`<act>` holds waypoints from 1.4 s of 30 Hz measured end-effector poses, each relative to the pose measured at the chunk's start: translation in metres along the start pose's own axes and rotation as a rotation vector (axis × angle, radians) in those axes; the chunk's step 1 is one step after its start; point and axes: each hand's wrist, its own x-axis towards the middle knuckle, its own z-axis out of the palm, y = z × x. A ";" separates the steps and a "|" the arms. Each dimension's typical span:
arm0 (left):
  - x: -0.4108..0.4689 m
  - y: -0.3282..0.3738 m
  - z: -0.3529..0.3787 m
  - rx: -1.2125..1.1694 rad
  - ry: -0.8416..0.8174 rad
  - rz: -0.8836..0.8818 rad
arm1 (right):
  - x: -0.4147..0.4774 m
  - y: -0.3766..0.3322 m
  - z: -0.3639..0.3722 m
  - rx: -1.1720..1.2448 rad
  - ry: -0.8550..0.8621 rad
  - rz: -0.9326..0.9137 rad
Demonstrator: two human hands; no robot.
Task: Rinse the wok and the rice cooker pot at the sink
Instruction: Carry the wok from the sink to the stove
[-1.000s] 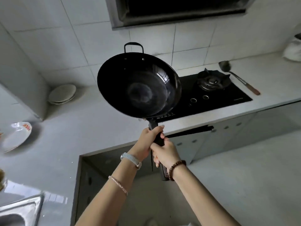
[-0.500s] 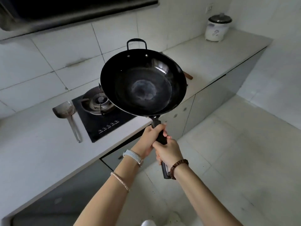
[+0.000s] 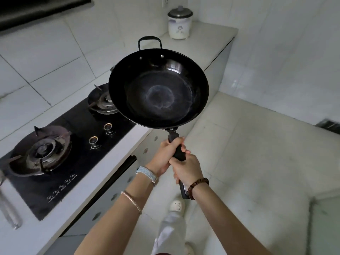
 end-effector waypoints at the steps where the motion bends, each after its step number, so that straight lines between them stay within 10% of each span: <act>1: 0.013 0.004 0.004 -0.002 -0.013 -0.009 | 0.012 -0.003 -0.004 0.007 0.013 0.002; 25: 0.298 0.104 0.091 0.022 -0.217 -0.074 | 0.273 -0.099 -0.117 0.000 0.133 0.066; 42: 0.442 0.119 0.181 -0.206 0.091 -0.075 | 0.436 -0.127 -0.239 -0.180 -0.191 0.042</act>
